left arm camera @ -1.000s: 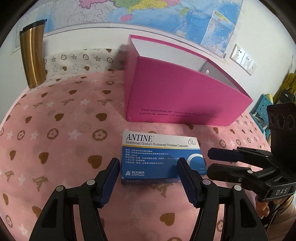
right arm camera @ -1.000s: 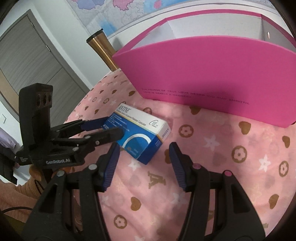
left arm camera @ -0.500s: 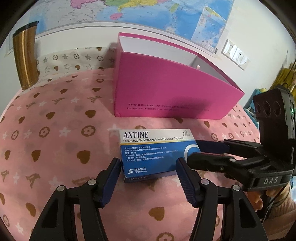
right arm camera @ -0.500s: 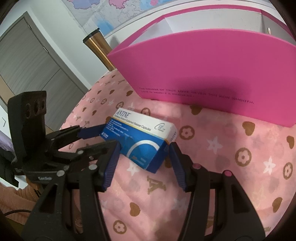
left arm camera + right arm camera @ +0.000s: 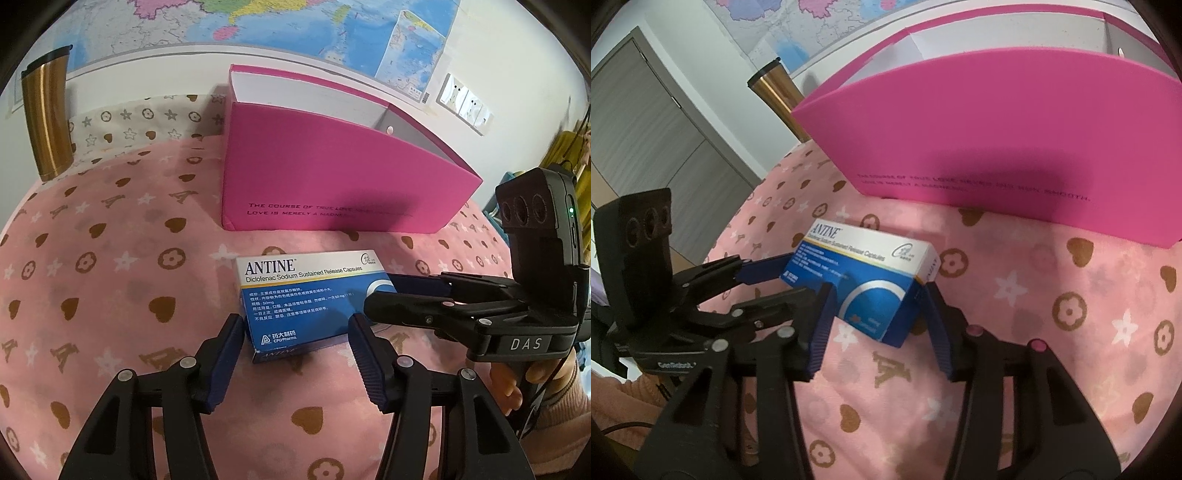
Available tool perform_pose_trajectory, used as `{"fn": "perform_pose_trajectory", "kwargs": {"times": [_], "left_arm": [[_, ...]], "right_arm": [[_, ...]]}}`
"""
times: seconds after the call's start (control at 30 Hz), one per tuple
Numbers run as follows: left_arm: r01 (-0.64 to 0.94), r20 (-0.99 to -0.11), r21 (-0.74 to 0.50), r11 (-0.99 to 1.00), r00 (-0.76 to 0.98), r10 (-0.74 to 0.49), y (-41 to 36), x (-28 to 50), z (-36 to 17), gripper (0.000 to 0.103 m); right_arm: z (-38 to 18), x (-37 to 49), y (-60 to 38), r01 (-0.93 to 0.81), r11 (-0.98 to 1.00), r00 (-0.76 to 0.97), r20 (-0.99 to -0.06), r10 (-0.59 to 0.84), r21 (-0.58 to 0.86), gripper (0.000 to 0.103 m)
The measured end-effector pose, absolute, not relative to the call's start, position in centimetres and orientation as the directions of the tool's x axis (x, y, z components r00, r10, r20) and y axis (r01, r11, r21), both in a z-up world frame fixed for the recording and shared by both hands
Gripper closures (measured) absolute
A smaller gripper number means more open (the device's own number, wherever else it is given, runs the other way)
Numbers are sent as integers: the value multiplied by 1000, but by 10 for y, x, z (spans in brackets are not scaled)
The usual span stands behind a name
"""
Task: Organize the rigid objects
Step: 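Grasp the blue ANTINE box with the left gripper, then lift the ANTINE box and carry it over the magenta box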
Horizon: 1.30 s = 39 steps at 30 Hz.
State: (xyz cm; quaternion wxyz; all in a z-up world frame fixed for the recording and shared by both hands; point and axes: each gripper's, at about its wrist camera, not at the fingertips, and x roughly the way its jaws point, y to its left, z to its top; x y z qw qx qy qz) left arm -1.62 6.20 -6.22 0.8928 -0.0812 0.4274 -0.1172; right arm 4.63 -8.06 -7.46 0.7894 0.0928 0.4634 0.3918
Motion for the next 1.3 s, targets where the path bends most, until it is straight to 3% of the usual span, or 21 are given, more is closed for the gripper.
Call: {"fn": "perform_pose_trajectory", "kwargs": {"times": [1.3], "left_arm": [[209, -670, -229, 951, 675, -310, 39, -11, -21, 44]], "right_arm": [[-27, 36, -113, -558, 706, 398, -606, 689, 436, 52]]}}
